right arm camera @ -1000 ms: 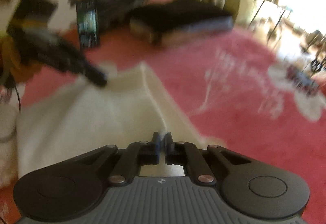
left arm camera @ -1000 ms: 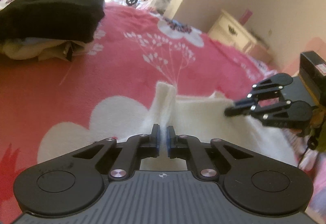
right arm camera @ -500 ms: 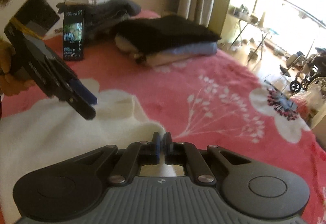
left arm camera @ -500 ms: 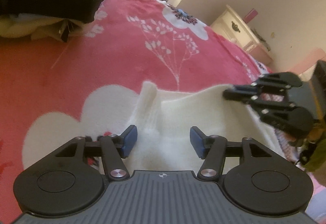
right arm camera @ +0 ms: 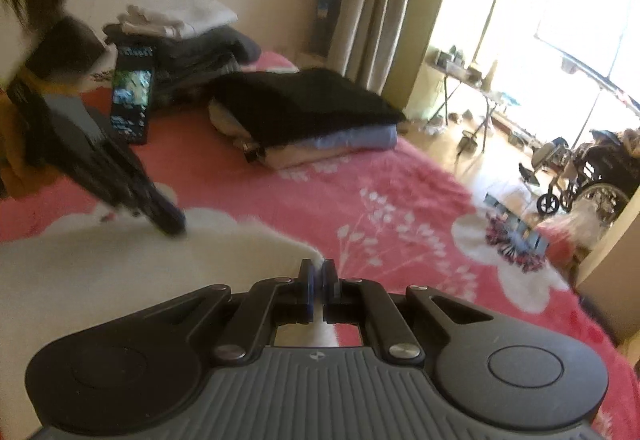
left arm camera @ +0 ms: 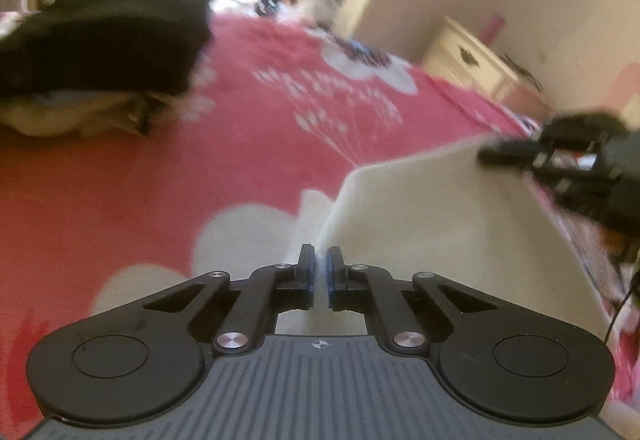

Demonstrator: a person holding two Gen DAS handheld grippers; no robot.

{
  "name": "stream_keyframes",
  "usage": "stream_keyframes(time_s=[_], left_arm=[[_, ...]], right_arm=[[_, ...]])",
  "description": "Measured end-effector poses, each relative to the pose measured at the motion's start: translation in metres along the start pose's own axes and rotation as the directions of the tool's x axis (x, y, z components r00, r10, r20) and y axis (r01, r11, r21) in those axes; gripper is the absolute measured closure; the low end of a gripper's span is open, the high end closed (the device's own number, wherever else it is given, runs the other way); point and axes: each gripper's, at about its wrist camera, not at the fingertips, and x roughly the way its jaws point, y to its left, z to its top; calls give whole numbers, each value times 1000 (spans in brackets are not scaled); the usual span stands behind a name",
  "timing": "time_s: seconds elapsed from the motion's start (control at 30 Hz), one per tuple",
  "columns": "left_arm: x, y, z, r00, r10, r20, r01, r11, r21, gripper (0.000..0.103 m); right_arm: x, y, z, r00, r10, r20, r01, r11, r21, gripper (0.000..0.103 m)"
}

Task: Fold clothes

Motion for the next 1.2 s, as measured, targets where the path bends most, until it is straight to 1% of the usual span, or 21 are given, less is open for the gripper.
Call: stream_keyframes(time_s=[0.13, 0.2, 0.27, 0.33, 0.37, 0.4, 0.43, 0.5, 0.53, 0.63, 0.73, 0.8, 0.87, 0.9, 0.93, 0.97, 1.0, 1.03, 1.07, 1.17, 1.2], left_arm=[[9, 1, -4, 999, 43, -28, -43, 999, 5, 99], [20, -2, -7, 995, 84, -50, -82, 996, 30, 98], [23, -7, -7, 992, 111, -56, -109, 993, 49, 96], [24, -11, -6, 990, 129, -58, -124, 989, 76, 96], [24, -13, -7, 989, 136, -57, -131, 987, 90, 96], [24, -14, -7, 988, 142, -56, -136, 986, 100, 96], [25, -15, -8, 988, 147, -54, -140, 984, 110, 96], [25, -15, -9, 987, 152, -52, -145, 983, 110, 96], [25, -14, -9, 987, 154, -52, -148, 983, 107, 96], [26, -16, -11, 984, 172, -48, -166, 980, 109, 96], [27, -21, -11, 980, 195, -45, -188, 974, 128, 96], [27, -24, -11, 977, 207, -44, -199, 971, 135, 96], [28, -25, -11, 976, 215, -43, -207, 968, 141, 96], [28, -26, -11, 975, 219, -41, -211, 966, 146, 96], [28, -27, -12, 974, 224, -38, -216, 965, 151, 96], [28, -28, -12, 973, 228, -35, -220, 963, 155, 96], [28, -29, -12, 973, 231, -31, -223, 962, 157, 96], [27, -29, -12, 973, 231, -26, -224, 962, 154, 96], [26, -29, -11, 973, 230, -24, -224, 963, 148, 96], [27, -28, -11, 973, 228, -21, -223, 965, 137, 96], [29, -29, -11, 973, 230, -23, -225, 964, 141, 96]], right_arm=[[47, 4, -21, 997, -13, -74, 13, 1000, -6, 99], [56, 7, -26, 997, -45, -66, 44, 999, -9, 98], [42, -11, -24, 995, -88, -40, 90, 993, 76, 87], [23, -34, -21, 991, -134, -16, 135, 974, 181, 86], [14, -45, -20, 987, -158, -7, 155, 960, 232, 81], [-2, -62, -22, 982, -187, 5, 176, 935, 309, 78], [-24, -83, -28, 975, -220, 14, 196, 895, 400, 77], [-63, -112, -44, 966, -257, 20, 209, 828, 520, 77], [-76, -117, -52, 967, -255, 10, 210, 815, 540, 75], [-105, -121, -73, 974, -226, -35, 207, 810, 549, 70], [-105, -98, -84, 980, -167, -112, 200, 869, 453, 56], [-94, -84, -91, 973, -161, -163, 214, 892, 398, 50], [-77, -79, -100, 955, -172, -242, 254, 895, 367, 45], [-70, -79, -106, 945, -180, -274, 275, 892, 360, 45], [-64, -80, -112, 935, -189, -299, 293, 887, 357, 47], [-65, -81, -114, 939, -190, -287, 293, 879, 375, 70], [-70, -82, -115, 948, -188, -255, 281, 871, 404, 89], [-75, -83, -117, 957, -186, -224, 269, 861, 432, 94], [-82, -85, -119, 958, -203, -204, 277, 845, 458, 95], [-102, -91, -127, 944, -281, -170, 328, 777, 537, 95], [-101, -93, -135, 940, -289, -181, 341, 759, 555, 95]])
